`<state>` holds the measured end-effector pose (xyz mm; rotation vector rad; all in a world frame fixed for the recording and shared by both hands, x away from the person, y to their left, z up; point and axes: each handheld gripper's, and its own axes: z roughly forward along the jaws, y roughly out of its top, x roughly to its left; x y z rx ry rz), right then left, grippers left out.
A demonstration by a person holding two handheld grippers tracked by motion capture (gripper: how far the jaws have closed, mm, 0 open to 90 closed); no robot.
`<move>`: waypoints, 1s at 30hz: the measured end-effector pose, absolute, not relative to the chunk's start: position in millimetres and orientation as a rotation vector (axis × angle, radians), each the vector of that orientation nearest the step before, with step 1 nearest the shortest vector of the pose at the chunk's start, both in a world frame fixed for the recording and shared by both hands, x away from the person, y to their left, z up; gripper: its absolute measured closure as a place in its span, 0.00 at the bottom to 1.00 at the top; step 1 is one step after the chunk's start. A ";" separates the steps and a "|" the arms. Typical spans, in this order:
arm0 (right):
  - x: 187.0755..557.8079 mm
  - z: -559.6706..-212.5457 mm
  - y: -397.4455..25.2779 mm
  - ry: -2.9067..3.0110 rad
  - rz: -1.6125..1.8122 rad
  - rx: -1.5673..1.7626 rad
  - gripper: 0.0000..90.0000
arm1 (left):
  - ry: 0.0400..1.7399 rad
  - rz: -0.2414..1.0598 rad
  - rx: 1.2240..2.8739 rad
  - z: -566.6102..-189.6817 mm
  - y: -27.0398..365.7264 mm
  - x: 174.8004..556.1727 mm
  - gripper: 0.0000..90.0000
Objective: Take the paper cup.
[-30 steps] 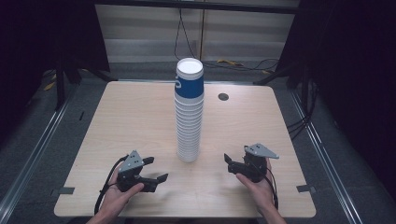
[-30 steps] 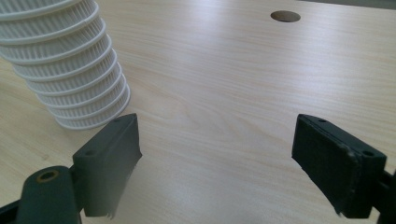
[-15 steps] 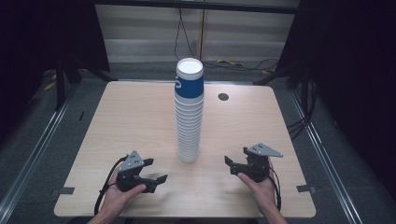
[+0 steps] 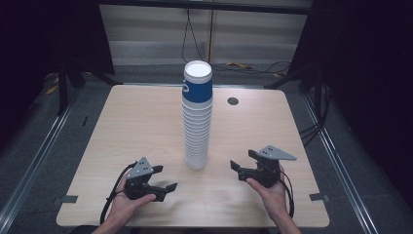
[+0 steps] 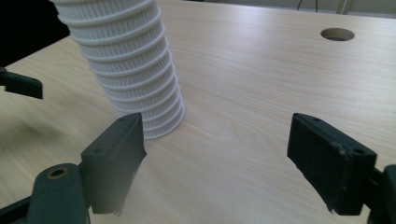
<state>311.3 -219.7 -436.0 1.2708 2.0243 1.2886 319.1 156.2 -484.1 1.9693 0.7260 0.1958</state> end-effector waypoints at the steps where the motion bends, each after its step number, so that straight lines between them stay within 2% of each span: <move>1: 310.5 -434.9 -218.4 2.033 1.301 1.265 0.21 | 0.727 0.196 1.970 -484.0 155.9 318.1 0.18; 8: 304.1 -420.7 -209.2 2.041 1.335 1.204 0.21 | 0.706 0.210 1.969 -482.6 163.2 312.4 0.18; 12: 307.0 -405.3 -201.8 2.075 1.383 1.139 0.17 | 0.703 0.230 1.963 -481.1 164.0 311.7 0.18; 30: 320.3 -356.8 -196.0 2.045 1.490 1.012 0.18 | 0.737 0.201 1.964 -483.3 165.0 315.0 0.18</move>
